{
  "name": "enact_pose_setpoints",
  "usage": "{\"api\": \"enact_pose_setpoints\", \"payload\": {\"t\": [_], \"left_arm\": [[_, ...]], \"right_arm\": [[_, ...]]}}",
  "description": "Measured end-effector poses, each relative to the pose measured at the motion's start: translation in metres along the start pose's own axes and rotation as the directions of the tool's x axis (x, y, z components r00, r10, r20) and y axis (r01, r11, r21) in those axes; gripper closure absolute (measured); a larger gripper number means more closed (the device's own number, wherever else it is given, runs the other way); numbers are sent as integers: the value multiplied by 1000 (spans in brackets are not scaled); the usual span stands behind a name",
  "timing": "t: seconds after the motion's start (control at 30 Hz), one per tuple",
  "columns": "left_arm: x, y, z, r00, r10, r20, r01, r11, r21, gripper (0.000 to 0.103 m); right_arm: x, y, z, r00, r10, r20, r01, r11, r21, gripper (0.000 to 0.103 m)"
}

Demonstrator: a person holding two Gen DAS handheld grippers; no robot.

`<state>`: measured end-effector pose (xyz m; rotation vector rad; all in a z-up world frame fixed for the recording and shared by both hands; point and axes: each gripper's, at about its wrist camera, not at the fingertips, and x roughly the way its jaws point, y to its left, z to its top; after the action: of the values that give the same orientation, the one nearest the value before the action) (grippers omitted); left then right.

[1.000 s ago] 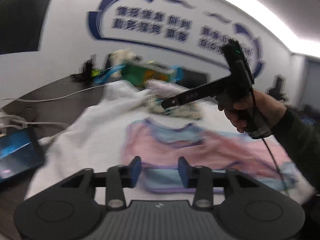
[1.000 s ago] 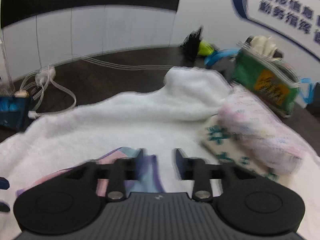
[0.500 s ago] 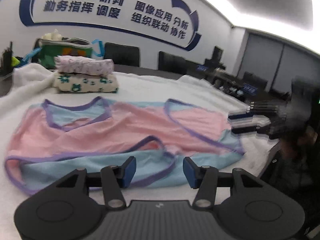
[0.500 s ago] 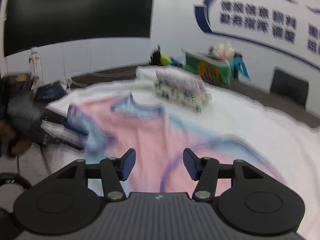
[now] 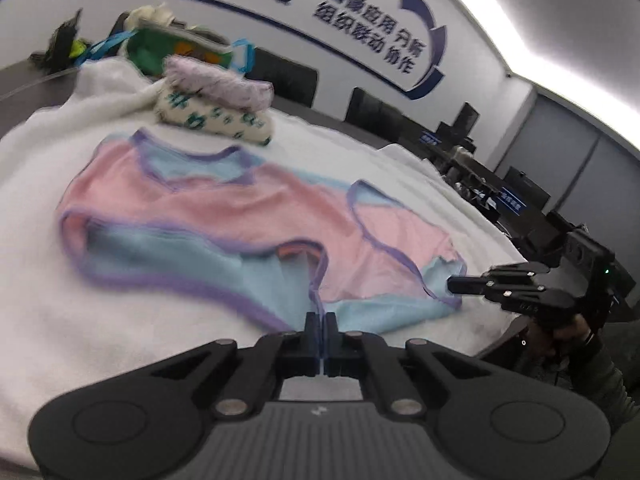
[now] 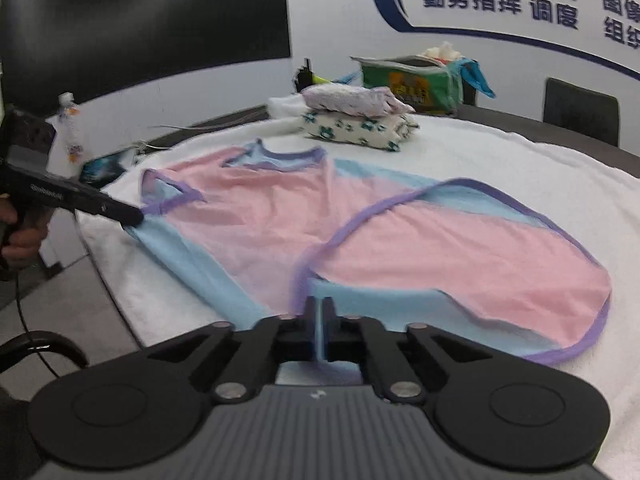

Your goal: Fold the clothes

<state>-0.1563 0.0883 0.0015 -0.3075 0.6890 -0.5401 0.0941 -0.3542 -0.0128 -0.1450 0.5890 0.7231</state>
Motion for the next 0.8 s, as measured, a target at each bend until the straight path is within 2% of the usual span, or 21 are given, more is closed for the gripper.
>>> {"api": "enact_pose_setpoints", "payload": {"t": [0.03, 0.07, 0.1, 0.17, 0.2, 0.23, 0.3, 0.33, 0.47, 0.5, 0.53, 0.63, 0.7, 0.8], "left_arm": [[-2, 2, -2, 1000, -6, -2, 6, 1000, -6, 102], [-4, 3, -4, 1000, -15, -2, 15, 1000, -9, 94], [-6, 4, -5, 1000, -23, -3, 23, 1000, -12, 79], [-12, 3, -4, 999, -36, 28, 36, 999, 8, 61], [-14, 1, -2, 998, -43, 42, 42, 999, 19, 59], [-16, -1, 0, 997, -50, 53, 49, 998, 31, 59], [-16, -4, 4, 996, -53, 68, 49, 997, 52, 58], [-13, -5, 5, 997, -40, 67, 36, 997, 61, 58], [-2, -12, 9, 998, 9, 65, -16, 995, 97, 57], [3, -12, 8, 998, 20, 56, -26, 994, 104, 57], [8, -13, 6, 999, 31, 42, -35, 993, 109, 57], [15, -10, -2, 998, 62, 30, -65, 989, 136, 60], [13, -8, -4, 998, 59, 31, -63, 988, 138, 59], [9, -4, -6, 998, 48, 28, -52, 990, 133, 59]], "right_arm": [[-2, 0, 1, 1000, -8, -6, 8, 1000, -4, 103], [-4, 0, 1, 1000, -18, -13, 18, 1000, -7, 102], [-5, 2, 2, 1000, -26, -11, 26, 1000, -12, 102], [-8, 4, 4, 999, -41, -3, 41, 999, -24, 99], [-7, 5, 6, 999, -43, 2, 43, 999, -20, 92], [-6, 6, 8, 999, -43, 7, 43, 999, -14, 78], [-2, 10, 11, 998, -45, 35, 46, 999, -10, 60], [1, 11, 12, 998, -47, 44, 48, 999, -6, 59], [19, 8, 10, 1000, -17, 26, 16, 999, 39, 60], [23, 8, 8, 1000, -12, 12, 11, 999, 45, 70], [27, 7, 6, 1000, -6, -3, 6, 999, 51, 87], [24, 8, -1, 1000, 18, -8, -18, 1000, 22, 99], [18, 10, -1, 999, 22, -24, -22, 1000, 2, 99], [10, 7, 1, 998, -16, -55, 16, 1000, 1, 97]]}}
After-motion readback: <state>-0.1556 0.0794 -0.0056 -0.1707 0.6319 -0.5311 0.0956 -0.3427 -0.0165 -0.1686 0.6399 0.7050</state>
